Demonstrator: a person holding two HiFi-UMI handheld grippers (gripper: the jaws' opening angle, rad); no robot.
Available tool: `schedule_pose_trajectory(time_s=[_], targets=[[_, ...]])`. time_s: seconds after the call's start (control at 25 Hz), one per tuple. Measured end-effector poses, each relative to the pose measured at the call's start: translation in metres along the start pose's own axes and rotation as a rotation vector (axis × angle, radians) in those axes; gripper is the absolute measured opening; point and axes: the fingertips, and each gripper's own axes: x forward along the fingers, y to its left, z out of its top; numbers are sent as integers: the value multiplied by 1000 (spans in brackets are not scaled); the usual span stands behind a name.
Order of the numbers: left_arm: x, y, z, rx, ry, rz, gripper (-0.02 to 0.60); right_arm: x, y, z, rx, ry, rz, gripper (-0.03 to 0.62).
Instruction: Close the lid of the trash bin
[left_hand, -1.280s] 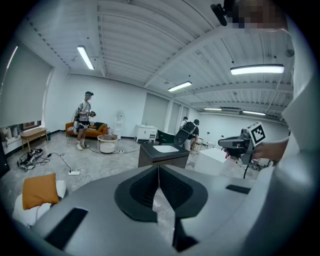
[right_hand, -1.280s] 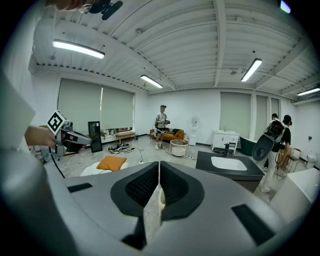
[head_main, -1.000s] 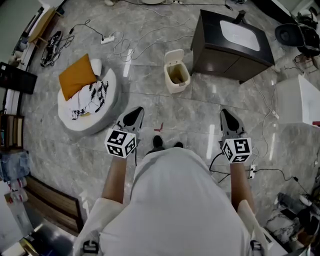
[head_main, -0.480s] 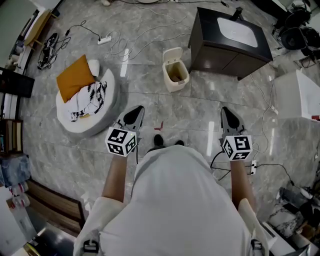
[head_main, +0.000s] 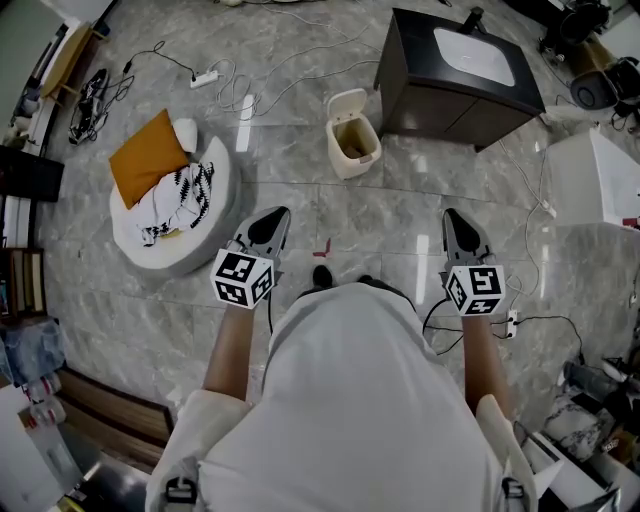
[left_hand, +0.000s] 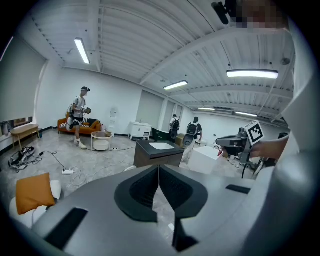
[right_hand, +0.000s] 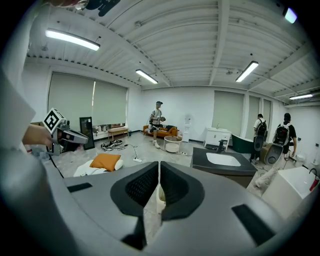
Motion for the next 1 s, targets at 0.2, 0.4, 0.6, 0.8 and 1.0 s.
schedule_pose_trajectory(time_s=[0.2,0.4,0.6,0.8,1.0], targets=[[-6,14,0,12,9,-10,21,3,10,3,8,-8,-22,35],[-9,23,2,11,12,-9,21,8,13,2,21,-1,-30,35],[-5,31,-1,-2,19,-11,21,17,17,4,19,9,-26,35],[5,35,0,-13,26,-10,21,27,13,3,16,20,-16,35],[21,41,3,-23,33,4,21,46,1,1,32,29,-3,35]])
